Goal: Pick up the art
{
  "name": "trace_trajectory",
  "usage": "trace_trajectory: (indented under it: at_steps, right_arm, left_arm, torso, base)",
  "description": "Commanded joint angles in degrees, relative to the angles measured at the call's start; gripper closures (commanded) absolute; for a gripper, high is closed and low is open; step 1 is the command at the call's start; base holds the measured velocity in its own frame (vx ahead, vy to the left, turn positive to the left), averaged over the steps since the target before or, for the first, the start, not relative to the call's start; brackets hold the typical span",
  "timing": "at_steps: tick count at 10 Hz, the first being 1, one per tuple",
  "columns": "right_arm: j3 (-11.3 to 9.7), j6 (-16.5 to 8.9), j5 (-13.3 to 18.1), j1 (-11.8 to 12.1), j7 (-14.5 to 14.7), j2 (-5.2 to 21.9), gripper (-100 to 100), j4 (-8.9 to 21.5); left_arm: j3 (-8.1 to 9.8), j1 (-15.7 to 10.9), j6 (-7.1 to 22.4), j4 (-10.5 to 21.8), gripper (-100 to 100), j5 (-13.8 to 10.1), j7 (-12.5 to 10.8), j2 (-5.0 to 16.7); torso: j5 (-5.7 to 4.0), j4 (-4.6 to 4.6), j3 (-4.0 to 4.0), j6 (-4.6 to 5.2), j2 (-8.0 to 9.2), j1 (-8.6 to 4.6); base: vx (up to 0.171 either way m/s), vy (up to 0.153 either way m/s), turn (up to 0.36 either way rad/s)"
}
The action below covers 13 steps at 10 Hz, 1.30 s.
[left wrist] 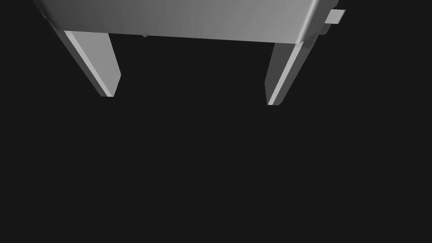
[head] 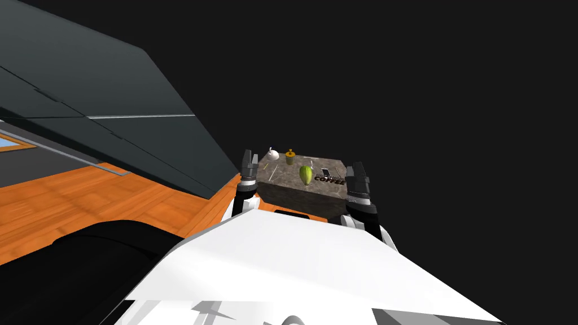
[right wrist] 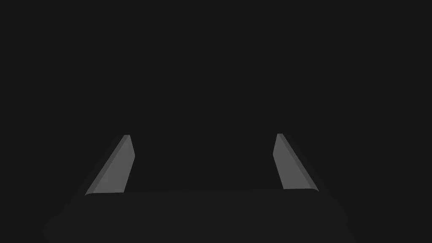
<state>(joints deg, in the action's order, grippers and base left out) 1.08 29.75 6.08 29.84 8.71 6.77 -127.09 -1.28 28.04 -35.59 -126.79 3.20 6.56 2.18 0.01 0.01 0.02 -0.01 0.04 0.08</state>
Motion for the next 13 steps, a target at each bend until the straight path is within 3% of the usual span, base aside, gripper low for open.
trace_trajectory:
  at_steps: [1, 8, 13]
  right_arm:
    - [0.83, -1.40, 1.10, 0.58, 2.09, 2.21, -100, 1.26]
    - [6.04, -8.97, 7.55, 4.42, 13.54, 11.16, -100, 9.19]
    - [8.43, -12.56, 11.03, 6.23, 20.01, 15.07, -100, 13.07]
  left_arm:
    - [0.00, 0.00, 0.00, 0.00, 0, 0.00, 0.00, 0.00]
    - [0.00, 0.00, 0.00, 0.00, 0, 0.00, 0.00, 0.00]
    - [0.00, 0.00, 0.00, 0.00, 0, 0.00, 0.00, 0.00]
  torso:
    - [0.00, 0.00, 0.00, 0.00, 0.00, 0.00]
    - [0.02, 0.01, 0.03, 0.00, 0.04, 0.06]
    - [0.02, 0.01, 0.03, -0.01, 0.04, 0.09]
  base:
    - [-0.017, 0.028, 0.087]
    - [-0.022, 0.042, 0.122]
    - [-0.014, 0.041, 0.096]
